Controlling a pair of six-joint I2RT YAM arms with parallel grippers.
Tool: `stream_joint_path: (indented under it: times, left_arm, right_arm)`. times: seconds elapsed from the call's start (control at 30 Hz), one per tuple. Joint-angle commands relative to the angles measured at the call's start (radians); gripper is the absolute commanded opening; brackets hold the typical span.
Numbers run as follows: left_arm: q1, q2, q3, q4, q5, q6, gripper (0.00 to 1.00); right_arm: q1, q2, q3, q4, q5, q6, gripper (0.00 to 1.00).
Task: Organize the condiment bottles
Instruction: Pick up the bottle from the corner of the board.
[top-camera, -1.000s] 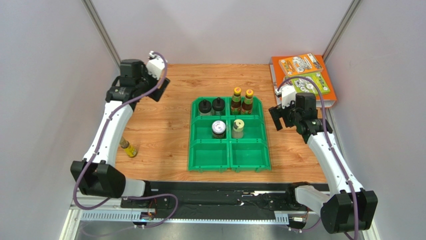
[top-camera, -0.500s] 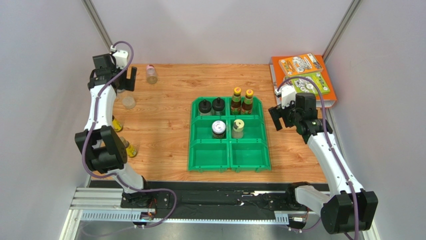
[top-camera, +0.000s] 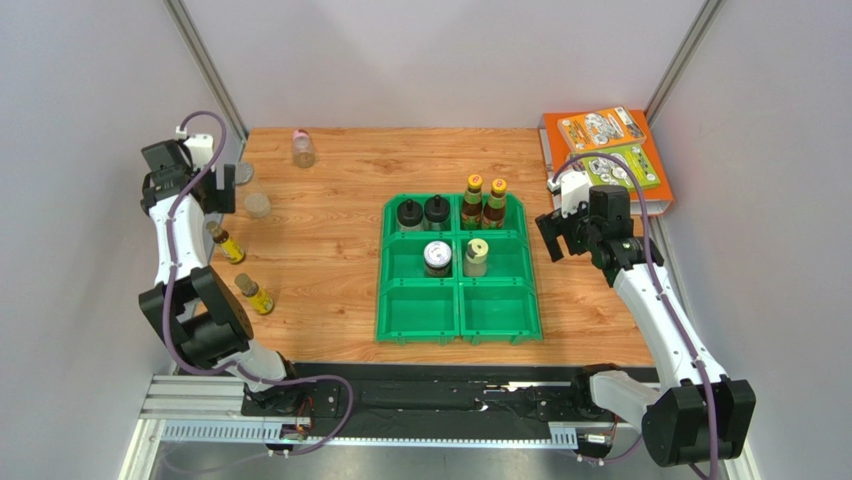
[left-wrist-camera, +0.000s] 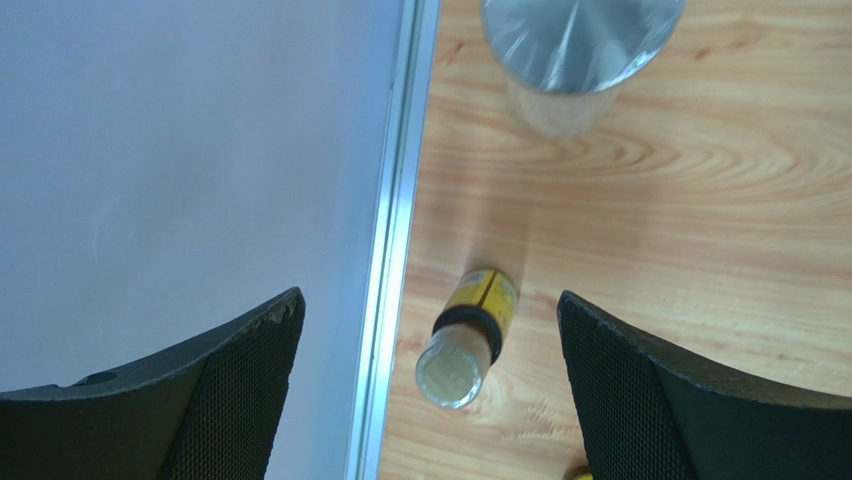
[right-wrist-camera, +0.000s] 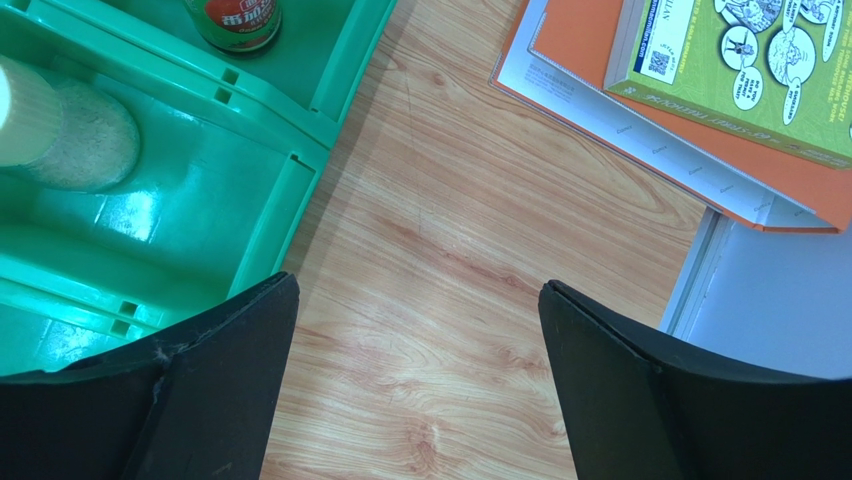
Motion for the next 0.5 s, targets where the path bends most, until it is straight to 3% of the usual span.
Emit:
stream_joint_path:
  times: [0.0, 0.23, 0.47]
  left_arm:
    - [0.044, -0.071, -0.089, -0.001, 0.042, 0.045, 0.99]
    - [0.051, -0.08, -0.214, 0.05, 0.054, 0.065, 0.99]
    - [0.062, -0.034, -0.223, 0.097, 0.057, 0.063, 0.97]
  right_arm:
    - [0.012, 0.002, 0.04, 0.021, 0.0, -0.01, 0.93]
    - [0.012, -0.007, 0.04, 0.02, -0.005, -0.007, 0.93]
    - [0.013, -0.007, 0.04, 0.018, -0.006, -0.008, 0.93]
